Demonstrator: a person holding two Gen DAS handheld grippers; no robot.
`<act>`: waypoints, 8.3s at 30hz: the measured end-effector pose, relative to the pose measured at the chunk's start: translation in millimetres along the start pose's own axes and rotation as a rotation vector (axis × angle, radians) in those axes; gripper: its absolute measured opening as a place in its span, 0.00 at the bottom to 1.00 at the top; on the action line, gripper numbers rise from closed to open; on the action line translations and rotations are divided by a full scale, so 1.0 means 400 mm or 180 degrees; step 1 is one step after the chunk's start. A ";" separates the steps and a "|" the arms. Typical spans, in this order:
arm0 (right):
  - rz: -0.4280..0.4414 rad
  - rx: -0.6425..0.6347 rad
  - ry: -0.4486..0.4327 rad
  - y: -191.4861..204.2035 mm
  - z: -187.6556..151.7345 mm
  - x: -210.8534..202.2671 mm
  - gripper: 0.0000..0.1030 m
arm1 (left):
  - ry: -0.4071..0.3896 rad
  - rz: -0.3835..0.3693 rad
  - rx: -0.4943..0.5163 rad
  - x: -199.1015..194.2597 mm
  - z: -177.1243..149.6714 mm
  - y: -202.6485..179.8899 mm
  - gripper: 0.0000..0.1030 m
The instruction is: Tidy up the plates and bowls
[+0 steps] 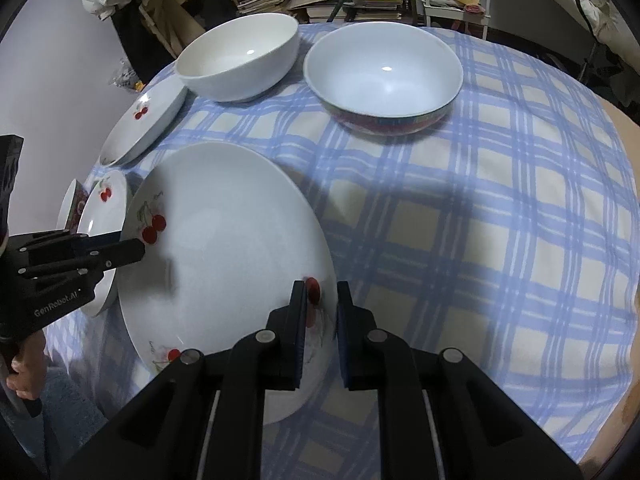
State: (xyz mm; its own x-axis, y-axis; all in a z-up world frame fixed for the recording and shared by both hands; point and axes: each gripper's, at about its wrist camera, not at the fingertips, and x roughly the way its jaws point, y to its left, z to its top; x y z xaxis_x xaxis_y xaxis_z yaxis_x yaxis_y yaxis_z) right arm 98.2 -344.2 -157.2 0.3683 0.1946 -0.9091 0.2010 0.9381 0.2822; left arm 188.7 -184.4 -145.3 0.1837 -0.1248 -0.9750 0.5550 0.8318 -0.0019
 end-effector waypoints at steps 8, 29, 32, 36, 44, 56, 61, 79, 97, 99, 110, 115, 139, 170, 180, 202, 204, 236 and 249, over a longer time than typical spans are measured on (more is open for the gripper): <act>0.0003 -0.0136 0.0023 0.043 -0.040 -0.031 0.15 | 0.0015 -0.0008 -0.0153 -0.021 -0.084 0.028 0.16; -0.0087 -0.0184 0.0332 0.080 -0.076 -0.006 0.16 | 0.0103 0.0107 -0.0146 -0.020 -0.171 0.020 0.16; -0.0087 -0.0237 0.0437 0.087 -0.075 0.016 0.16 | 0.0145 0.0118 -0.0175 -0.010 -0.181 0.028 0.16; -0.0112 -0.0273 0.0423 0.097 -0.066 0.029 0.16 | 0.0176 0.0113 -0.0244 0.008 -0.189 0.042 0.16; -0.0107 -0.0280 0.0406 0.100 -0.066 0.033 0.15 | 0.0178 0.0208 -0.0238 0.020 -0.189 0.039 0.16; -0.0166 -0.0359 0.0391 0.110 -0.063 0.026 0.15 | 0.0020 0.0212 -0.0391 0.020 -0.206 0.038 0.16; -0.0189 -0.0323 0.0423 0.114 -0.063 0.030 0.15 | -0.0059 0.0277 -0.0441 0.012 -0.227 0.047 0.18; -0.0418 -0.0543 -0.0119 0.198 -0.071 -0.101 0.50 | -0.0172 0.0231 -0.0507 -0.134 -0.258 0.078 0.26; -0.0239 -0.0686 -0.0743 0.403 -0.040 -0.166 1.00 | -0.0603 0.0808 -0.0981 -0.318 -0.302 0.315 0.87; -0.0262 -0.0754 -0.0778 0.427 -0.039 -0.161 1.00 | -0.0593 0.0798 -0.1038 -0.313 -0.305 0.342 0.87; -0.0268 -0.0740 -0.0778 0.495 0.008 -0.112 1.00 | -0.0618 0.0793 -0.1324 -0.272 -0.305 0.458 0.87; -0.0307 -0.0808 -0.0727 0.521 0.035 -0.072 1.00 | -0.0661 0.0796 -0.1440 -0.241 -0.300 0.494 0.87; -0.0376 -0.0731 -0.0065 0.502 0.183 0.153 0.97 | -0.0583 0.0333 -0.1893 -0.070 -0.260 0.547 0.87; 0.0208 -0.0754 0.0476 0.501 0.180 0.222 0.16 | -0.0283 -0.0028 -0.1675 -0.015 -0.228 0.519 0.16; 0.0199 -0.0696 0.0351 0.477 0.161 0.135 0.16 | -0.0370 0.0064 -0.1519 -0.088 -0.213 0.473 0.17; 0.0015 -0.0289 0.0064 0.276 -0.001 -0.083 0.16 | -0.0533 0.0060 -0.0869 -0.177 -0.250 0.198 0.19; -0.0003 -0.0265 0.0050 0.258 -0.016 -0.094 0.16 | -0.0534 0.0033 -0.0857 -0.176 -0.255 0.180 0.19; -0.0116 -0.0106 0.0256 0.174 -0.151 -0.054 0.19 | -0.0413 0.0229 -0.0703 -0.112 -0.312 0.072 0.19; -0.0352 -0.0019 0.0182 0.150 -0.137 -0.046 0.20 | -0.0385 0.0119 -0.0661 -0.074 -0.276 0.053 0.19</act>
State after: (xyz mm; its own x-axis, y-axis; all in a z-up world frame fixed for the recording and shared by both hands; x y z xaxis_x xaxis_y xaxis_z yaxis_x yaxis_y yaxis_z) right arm 53.8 -275.8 -140.3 0.2918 0.1059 -0.9506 0.2319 0.9564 0.1777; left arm 105.5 -103.2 -141.1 0.3038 -0.1452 -0.9416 0.3696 0.9289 -0.0240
